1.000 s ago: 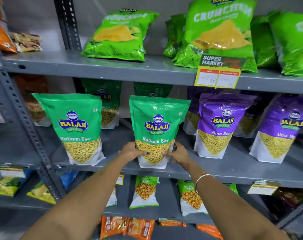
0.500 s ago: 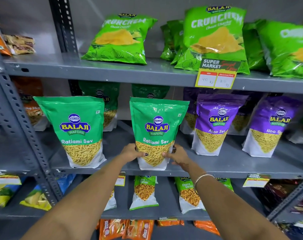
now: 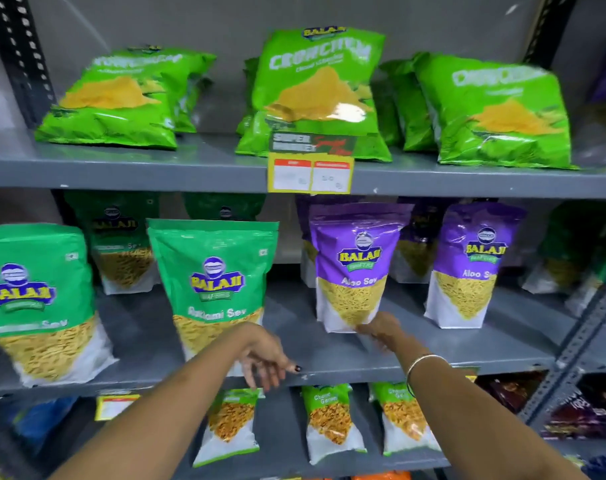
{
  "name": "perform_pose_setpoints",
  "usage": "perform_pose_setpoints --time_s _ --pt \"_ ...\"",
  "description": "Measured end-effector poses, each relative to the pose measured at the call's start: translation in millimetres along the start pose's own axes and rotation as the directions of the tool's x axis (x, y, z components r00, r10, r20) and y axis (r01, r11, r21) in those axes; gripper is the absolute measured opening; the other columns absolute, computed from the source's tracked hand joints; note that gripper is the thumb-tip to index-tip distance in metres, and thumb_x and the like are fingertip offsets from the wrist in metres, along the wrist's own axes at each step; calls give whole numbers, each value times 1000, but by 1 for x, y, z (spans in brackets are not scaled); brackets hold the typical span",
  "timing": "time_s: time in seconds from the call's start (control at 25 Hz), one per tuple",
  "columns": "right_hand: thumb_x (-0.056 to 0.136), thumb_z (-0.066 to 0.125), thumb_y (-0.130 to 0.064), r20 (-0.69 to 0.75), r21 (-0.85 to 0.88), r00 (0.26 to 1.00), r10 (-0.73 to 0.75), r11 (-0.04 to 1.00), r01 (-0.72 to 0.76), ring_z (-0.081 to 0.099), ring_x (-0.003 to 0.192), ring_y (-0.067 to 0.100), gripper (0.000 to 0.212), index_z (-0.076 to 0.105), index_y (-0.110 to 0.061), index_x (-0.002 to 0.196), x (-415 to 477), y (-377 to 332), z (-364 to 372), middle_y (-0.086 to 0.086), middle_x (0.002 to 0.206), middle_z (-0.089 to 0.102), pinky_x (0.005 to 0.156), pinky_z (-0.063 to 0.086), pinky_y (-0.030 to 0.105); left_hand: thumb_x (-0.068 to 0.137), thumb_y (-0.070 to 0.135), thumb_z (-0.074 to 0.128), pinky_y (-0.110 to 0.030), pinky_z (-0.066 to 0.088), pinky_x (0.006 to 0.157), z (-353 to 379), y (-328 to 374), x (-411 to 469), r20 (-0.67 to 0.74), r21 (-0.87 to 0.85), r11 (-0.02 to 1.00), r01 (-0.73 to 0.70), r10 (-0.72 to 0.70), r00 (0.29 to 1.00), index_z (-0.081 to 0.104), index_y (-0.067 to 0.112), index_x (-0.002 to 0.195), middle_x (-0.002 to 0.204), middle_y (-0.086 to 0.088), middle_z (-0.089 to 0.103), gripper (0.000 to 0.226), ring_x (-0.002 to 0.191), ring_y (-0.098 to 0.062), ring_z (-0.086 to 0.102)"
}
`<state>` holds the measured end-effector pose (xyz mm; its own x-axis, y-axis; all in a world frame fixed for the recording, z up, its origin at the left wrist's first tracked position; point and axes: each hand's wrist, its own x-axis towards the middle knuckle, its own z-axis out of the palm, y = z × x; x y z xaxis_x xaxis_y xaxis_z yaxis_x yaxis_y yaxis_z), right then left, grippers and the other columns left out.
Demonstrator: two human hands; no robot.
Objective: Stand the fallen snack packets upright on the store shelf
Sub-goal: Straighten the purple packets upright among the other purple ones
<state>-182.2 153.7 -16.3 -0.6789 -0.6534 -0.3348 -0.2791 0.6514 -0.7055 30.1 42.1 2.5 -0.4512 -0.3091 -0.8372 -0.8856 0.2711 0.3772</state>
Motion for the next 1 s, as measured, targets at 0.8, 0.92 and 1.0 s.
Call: perform_pose_setpoints --time_s 0.8,0.92,1.0 --pt "80 68 -5 258 485 885 -387 844 227 53 74 0 28 50 -26 78 4 52 -64 -11 84 57 55 46 17 37 33 85 -46 52 96 57 93 62 -792 -444 648 -618 39 610 59 23 82 115 -17 70 53 106 -30 66" --pt "78 72 -12 222 461 909 -352 860 220 57 85 12 31 50 -19 98 -6 58 -60 1 103 60 57 44 19 41 27 86 -43 53 95 68 91 46 -785 -429 664 -612 61 616 60 17 90 118 -19 68 56 107 -30 66" --pt "77 73 -13 195 449 918 -345 863 229 56 94 17 38 52 -16 108 -10 59 -58 6 111 60 57 44 18 53 24 87 -35 53 90 71 92 38 -778 -415 695 -588 64 625 61 8 107 120 -15 68 62 103 -26 66"
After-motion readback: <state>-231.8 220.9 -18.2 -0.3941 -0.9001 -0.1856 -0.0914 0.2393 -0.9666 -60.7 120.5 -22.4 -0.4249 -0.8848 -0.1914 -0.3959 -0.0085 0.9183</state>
